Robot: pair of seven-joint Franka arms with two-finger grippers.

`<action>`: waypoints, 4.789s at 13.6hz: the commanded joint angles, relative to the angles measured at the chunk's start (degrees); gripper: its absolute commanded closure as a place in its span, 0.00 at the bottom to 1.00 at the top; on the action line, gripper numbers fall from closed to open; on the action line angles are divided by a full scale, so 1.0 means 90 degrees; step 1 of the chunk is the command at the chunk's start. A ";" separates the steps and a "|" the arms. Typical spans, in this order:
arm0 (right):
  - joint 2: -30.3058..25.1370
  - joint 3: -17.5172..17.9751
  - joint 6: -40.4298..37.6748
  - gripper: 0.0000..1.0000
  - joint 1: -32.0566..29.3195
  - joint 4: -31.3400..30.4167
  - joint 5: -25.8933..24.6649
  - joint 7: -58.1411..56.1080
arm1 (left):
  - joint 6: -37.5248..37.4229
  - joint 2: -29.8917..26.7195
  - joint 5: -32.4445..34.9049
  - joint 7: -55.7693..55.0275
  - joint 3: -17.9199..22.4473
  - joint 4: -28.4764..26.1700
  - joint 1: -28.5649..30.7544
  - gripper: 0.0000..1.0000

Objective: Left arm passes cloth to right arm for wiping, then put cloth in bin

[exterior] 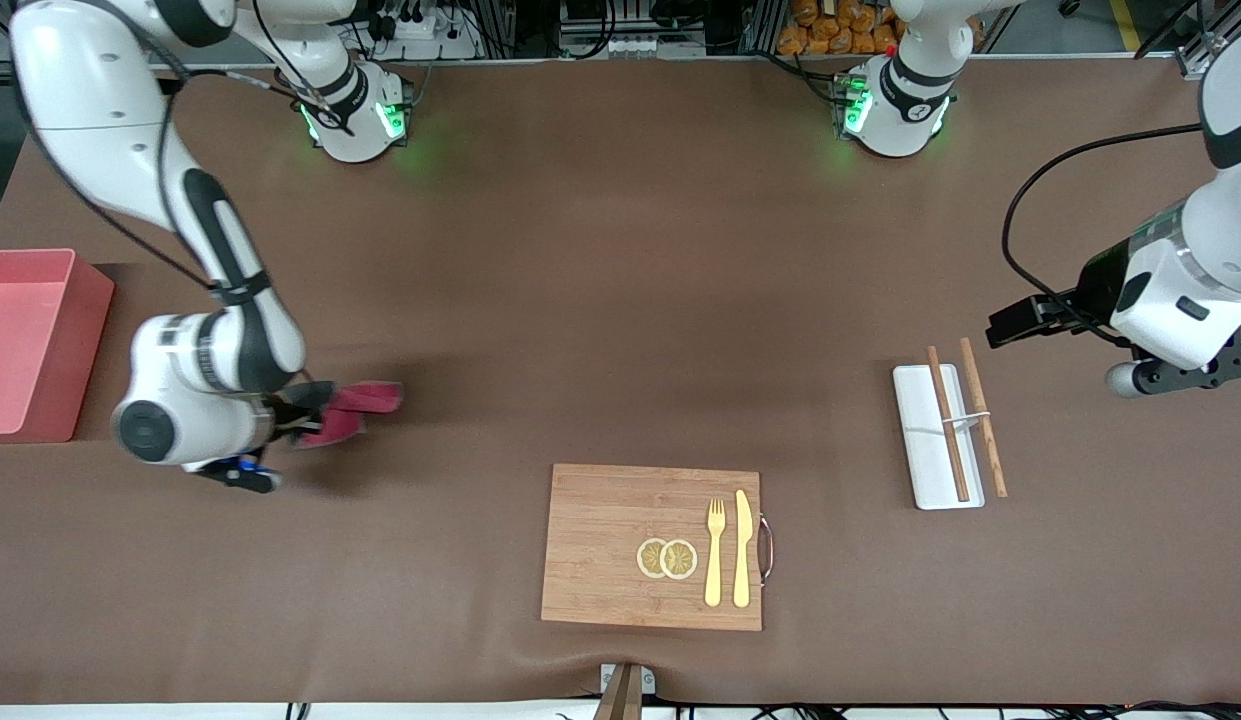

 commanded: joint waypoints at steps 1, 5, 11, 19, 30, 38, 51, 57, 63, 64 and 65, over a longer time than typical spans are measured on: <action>-0.0135 0.0140 -0.0043 1.00 -0.0909 0.0009 -0.0736 -0.1327 | -0.0105 -0.0350 0.0144 0.0373 -0.0164 -0.0269 0.0303 0.00; -0.0232 0.0150 0.0074 1.00 -0.1586 0.0457 -0.2318 -0.2540 | -0.0173 -0.0721 0.0144 0.0969 0.0478 -0.0454 -0.0007 0.00; -0.0214 0.0198 -0.0150 1.00 -0.1314 0.0401 -0.2653 -0.1962 | -0.0251 -0.1307 0.0057 0.1555 0.2168 -0.0796 -0.1248 0.00; -0.0164 0.0247 -0.1125 1.00 0.0735 0.0244 -0.0168 0.0666 | -0.0251 -0.1757 0.0046 0.1536 0.2795 -0.1167 -0.1923 0.00; -0.0759 0.0228 -0.1944 1.00 0.1628 0.0633 0.1480 0.2010 | -0.0329 -0.1757 0.0046 0.1565 0.2815 -0.1138 -0.1875 0.00; -0.1560 0.0218 -0.2445 1.00 -0.0460 0.0937 -0.0328 -0.1961 | -0.0368 -0.1776 0.0046 0.1585 0.2776 -0.1148 -0.1845 0.00; -0.0207 0.0218 0.0218 1.00 -0.4201 0.1738 -0.1326 -0.7698 | -0.0437 -0.1698 0.0056 0.1565 0.2649 -0.1109 -0.1894 0.00; 0.0305 0.0237 0.0778 0.00 -0.4506 0.1709 -0.1081 -0.7964 | -0.0437 -0.1708 0.0056 0.1565 0.2649 -0.1119 -0.1865 0.00; -0.0699 0.0452 -0.0673 0.00 -0.3971 0.1748 -0.0993 -0.7205 | -0.0437 -0.1698 0.0056 0.1565 0.2649 -0.1128 -0.1865 0.00; -0.0905 0.0452 -0.1064 0.00 -0.3718 0.1758 -0.0993 -0.6863 | -0.0437 -0.1708 0.0056 0.1565 0.2649 -0.1129 -0.1865 0.00; -0.1139 0.0452 -0.1484 0.00 -0.3435 0.1748 -0.1003 -0.6483 | -0.0437 -0.1698 0.0056 0.1565 0.2649 -0.1119 -0.1865 0.00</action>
